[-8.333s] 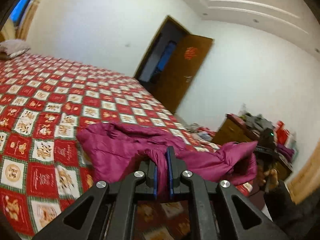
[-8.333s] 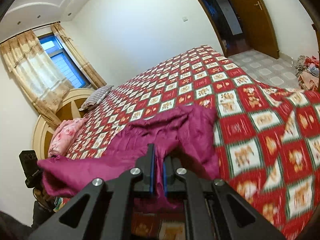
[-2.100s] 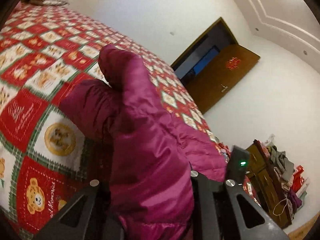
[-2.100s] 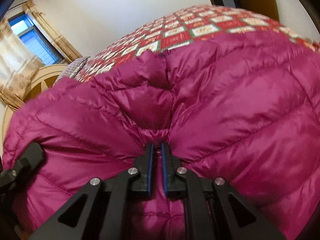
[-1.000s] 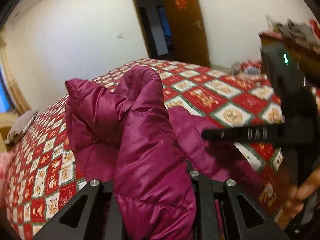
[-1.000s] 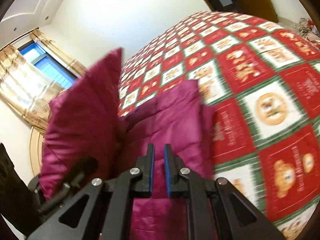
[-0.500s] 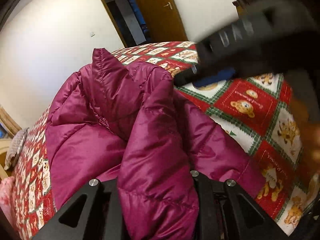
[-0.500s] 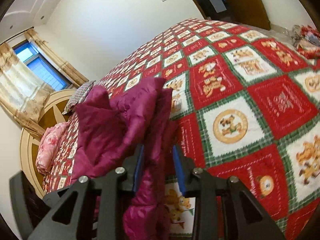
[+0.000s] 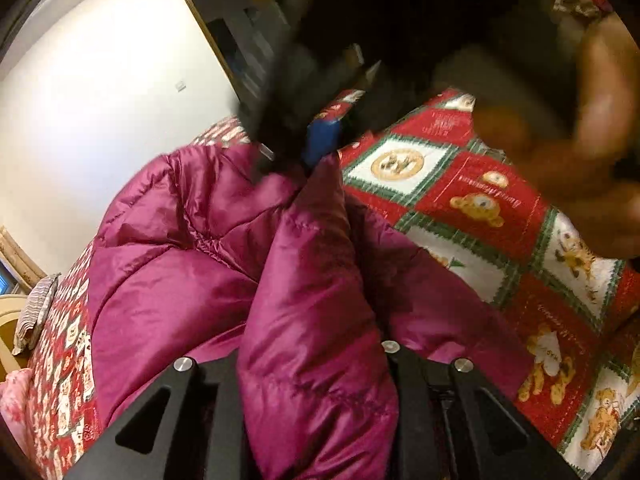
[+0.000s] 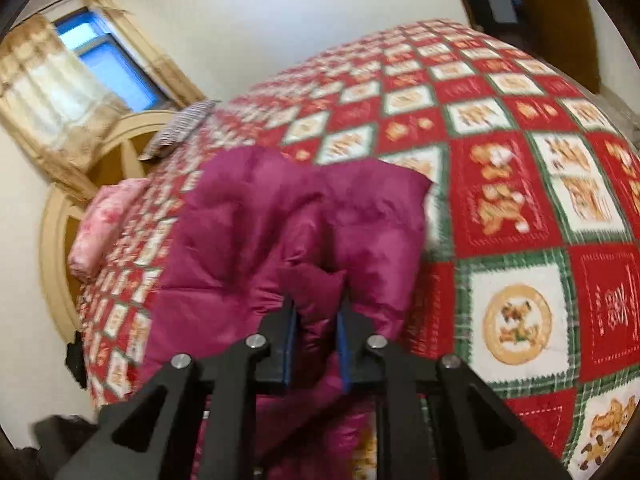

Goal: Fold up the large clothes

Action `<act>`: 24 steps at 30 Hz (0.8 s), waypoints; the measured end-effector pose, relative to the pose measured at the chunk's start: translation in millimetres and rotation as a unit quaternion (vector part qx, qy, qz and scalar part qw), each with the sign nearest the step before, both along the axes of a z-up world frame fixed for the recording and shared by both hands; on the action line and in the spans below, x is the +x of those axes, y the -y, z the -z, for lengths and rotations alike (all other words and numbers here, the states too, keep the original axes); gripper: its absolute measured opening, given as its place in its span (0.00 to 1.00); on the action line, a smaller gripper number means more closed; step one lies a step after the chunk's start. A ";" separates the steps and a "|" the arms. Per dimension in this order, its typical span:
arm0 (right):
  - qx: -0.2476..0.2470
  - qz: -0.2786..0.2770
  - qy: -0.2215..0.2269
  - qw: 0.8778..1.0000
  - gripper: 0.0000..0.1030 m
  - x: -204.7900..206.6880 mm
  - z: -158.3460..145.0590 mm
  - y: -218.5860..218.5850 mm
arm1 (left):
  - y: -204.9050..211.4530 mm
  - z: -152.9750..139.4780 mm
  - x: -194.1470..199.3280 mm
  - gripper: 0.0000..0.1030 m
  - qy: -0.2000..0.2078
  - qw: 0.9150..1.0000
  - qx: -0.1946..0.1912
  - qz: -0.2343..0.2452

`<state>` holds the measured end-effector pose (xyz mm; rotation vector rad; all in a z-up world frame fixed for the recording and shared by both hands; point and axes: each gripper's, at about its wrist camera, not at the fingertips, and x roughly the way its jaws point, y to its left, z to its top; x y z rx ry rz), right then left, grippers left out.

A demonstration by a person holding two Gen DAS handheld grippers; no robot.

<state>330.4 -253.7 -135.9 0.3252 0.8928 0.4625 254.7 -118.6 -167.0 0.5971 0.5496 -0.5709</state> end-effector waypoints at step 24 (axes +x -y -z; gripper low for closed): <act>-0.055 0.009 0.018 0.998 0.09 -6.2 38.2 9.9 | -127.6 -119.6 -53.0 0.70 -0.029 0.977 -0.210 0.030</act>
